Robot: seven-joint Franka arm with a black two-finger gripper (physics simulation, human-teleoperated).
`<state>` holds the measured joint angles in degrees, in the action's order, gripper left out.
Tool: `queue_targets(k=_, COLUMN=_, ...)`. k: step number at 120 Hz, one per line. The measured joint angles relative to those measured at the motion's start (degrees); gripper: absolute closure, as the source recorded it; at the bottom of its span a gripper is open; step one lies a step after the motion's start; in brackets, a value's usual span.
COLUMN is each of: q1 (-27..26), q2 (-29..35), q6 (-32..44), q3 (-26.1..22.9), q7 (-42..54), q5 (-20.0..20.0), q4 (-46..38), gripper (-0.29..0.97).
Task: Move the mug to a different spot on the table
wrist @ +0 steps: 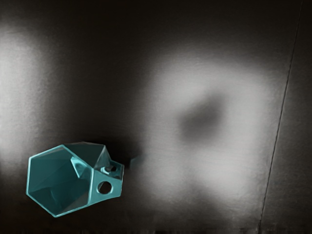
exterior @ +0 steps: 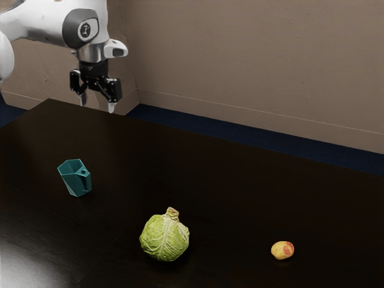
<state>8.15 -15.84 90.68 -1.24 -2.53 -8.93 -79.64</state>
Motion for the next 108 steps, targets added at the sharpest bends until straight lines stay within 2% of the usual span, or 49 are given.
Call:
queue_targets(k=32, q1=5.5, q2=-9.0, q6=0.2, q3=0.1, q7=7.8, q5=-0.2, q4=-1.1, gripper=0.00)
queue_targets(k=60, q1=5.2, q2=-12.5, q6=1.2, q3=0.1, q7=18.7, q5=-0.1, q4=-1.5, gripper=0.00)
queue_targets(k=88, q1=3.2, q2=-12.0, q6=1.0, q3=-0.2, q7=27.5, q5=-3.7, q4=-4.5, gripper=0.00)
queue_targets(k=108, q1=1.8, q2=-11.5, q6=-0.9, q3=-1.4, q7=33.1, q5=-9.3, q4=-6.1, gripper=0.00)
